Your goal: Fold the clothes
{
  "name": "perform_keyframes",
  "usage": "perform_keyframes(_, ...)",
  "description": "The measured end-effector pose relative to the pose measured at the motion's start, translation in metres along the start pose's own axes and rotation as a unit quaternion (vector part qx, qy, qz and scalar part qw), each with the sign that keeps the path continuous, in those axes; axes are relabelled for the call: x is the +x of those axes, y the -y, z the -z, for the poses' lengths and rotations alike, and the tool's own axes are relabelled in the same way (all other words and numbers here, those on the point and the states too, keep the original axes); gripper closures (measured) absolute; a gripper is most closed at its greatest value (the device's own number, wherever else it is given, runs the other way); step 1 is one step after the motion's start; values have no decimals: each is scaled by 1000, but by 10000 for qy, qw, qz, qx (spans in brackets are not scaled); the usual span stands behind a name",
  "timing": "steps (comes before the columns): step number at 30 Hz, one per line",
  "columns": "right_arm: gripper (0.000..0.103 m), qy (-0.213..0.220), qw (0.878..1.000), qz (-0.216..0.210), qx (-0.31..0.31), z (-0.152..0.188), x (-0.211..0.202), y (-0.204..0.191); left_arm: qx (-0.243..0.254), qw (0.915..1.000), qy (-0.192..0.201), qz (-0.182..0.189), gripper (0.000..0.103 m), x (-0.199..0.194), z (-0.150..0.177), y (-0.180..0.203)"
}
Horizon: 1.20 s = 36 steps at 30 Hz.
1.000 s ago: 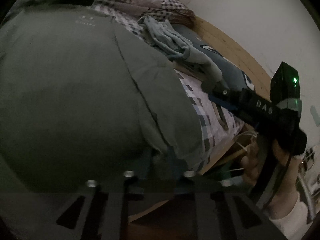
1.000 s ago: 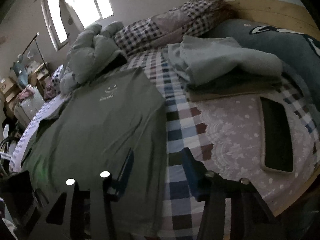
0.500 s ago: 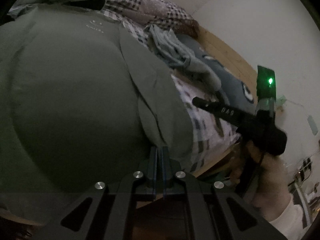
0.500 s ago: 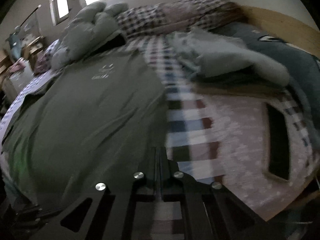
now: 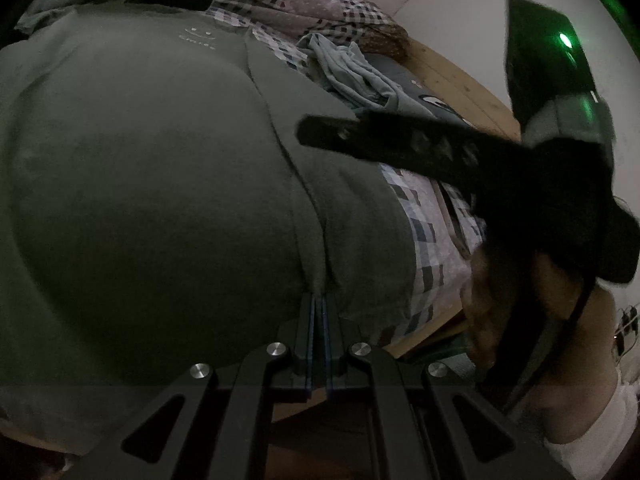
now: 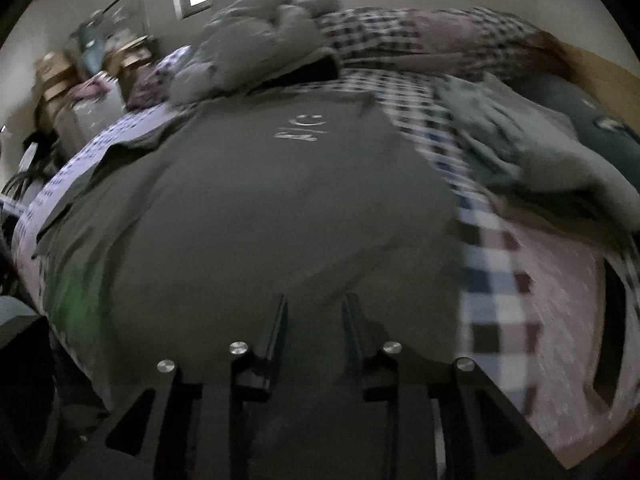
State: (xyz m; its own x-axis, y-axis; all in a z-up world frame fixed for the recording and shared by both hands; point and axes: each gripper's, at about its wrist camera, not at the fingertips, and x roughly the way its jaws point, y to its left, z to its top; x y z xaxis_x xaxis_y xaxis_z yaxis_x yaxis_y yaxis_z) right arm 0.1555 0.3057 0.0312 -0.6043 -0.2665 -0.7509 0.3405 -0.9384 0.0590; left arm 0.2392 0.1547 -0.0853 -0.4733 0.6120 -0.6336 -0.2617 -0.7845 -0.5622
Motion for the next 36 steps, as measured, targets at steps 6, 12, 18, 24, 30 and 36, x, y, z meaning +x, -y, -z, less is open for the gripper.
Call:
perform_keyframes(6,64,-145,9998,38,163,-12,18,8,-69,10000,-27,30,101,4,-1,-3)
perform_keyframes(12,102,-243,9986,70,473,-21,32,27,-141,9999,-11,42,101,5,-1,-5)
perform_keyframes(18,103,73,9922,84,1244,-24,16,62,-214,9997,-22,80,101,4,1,-6)
perform_keyframes(24,102,217,9858,31,1666,-26,12,82,-210,9997,-20,79,101,5,2,-4)
perform_keyframes(30,64,103,9940,-104,1088,-43,26,53,-197,9998,-19,44,101,5,1,-4)
perform_keyframes(36,61,-7,9988,-10,487,-74,51,31,-115,9999,-1,15,101,4,2,-1)
